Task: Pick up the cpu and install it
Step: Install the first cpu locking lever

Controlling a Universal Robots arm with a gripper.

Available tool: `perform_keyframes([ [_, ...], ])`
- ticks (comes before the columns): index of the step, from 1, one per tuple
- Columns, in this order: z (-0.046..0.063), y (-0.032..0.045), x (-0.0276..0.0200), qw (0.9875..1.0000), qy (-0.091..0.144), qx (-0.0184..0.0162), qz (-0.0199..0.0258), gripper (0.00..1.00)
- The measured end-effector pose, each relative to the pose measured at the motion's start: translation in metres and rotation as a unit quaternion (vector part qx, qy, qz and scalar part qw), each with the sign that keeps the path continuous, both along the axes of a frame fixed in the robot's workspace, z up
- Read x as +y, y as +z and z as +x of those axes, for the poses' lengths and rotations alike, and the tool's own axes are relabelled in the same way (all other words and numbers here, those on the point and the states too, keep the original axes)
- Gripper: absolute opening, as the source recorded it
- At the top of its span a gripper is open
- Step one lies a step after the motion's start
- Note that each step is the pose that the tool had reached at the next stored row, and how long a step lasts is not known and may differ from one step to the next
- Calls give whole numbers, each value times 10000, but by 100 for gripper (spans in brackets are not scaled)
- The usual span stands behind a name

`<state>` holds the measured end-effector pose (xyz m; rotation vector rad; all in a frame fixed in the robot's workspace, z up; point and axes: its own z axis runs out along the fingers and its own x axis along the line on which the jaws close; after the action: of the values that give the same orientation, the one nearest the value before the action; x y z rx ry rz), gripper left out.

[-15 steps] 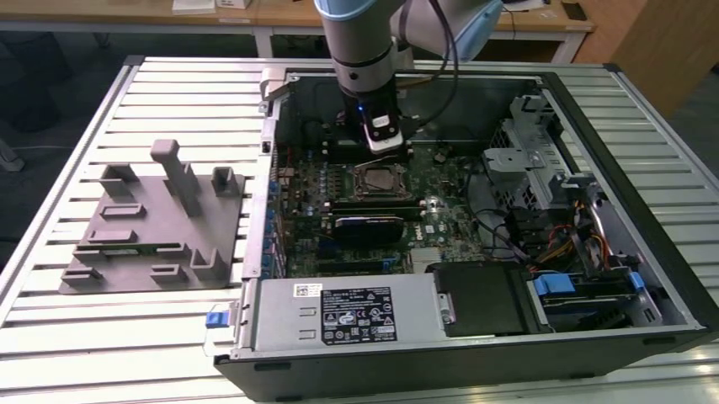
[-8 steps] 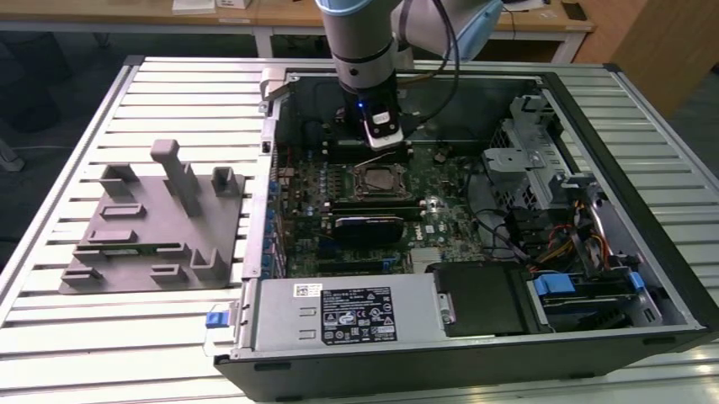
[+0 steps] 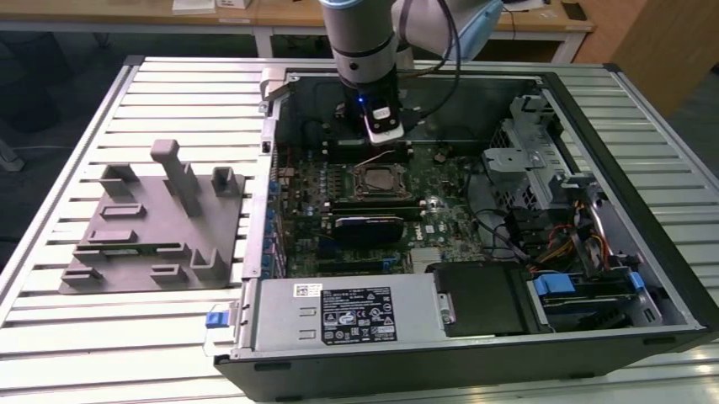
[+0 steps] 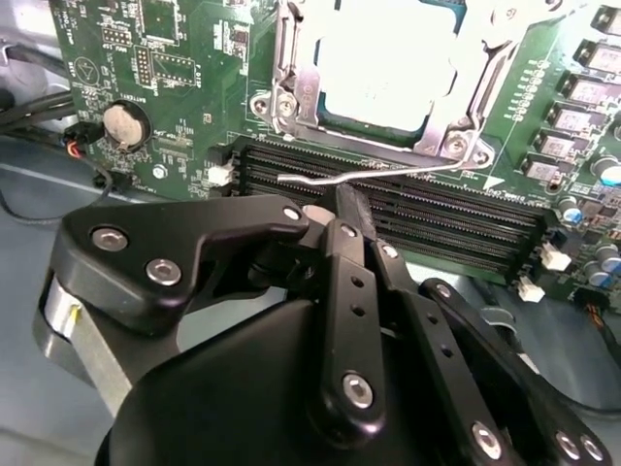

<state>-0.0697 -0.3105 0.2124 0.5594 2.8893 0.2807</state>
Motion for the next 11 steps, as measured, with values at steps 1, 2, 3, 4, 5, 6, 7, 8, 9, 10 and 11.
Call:
perform_keyframes([
  [1, -1, 9, 0, 10000, 0, 0, 2, 11],
  [2, -2, 17, 0, 10000, 0, -1, 2, 11],
  [3, -3, 25, 0, 10000, 1, -1, 3, 11],
  [4, -4, 32, 0, 10000, 0, -2, 3, 11],
  [5, -5, 39, 0, 10000, 0, -3, 4, 11],
  [6, -6, 44, 0, 10000, 0, -4, 4, 11],
  [7, -7, 46, 0, 10000, 0, -6, 4, 11],
  [8, -7, 47, 1, 10000, 0, -7, 5, 11],
  [9, -8, 49, -1, 10000, 0, -6, 3, 11],
  [10, -8, 49, -1, 10000, 0, -6, 3, 11],
  [11, -8, 49, -1, 10000, 0, -6, 3, 11],
])
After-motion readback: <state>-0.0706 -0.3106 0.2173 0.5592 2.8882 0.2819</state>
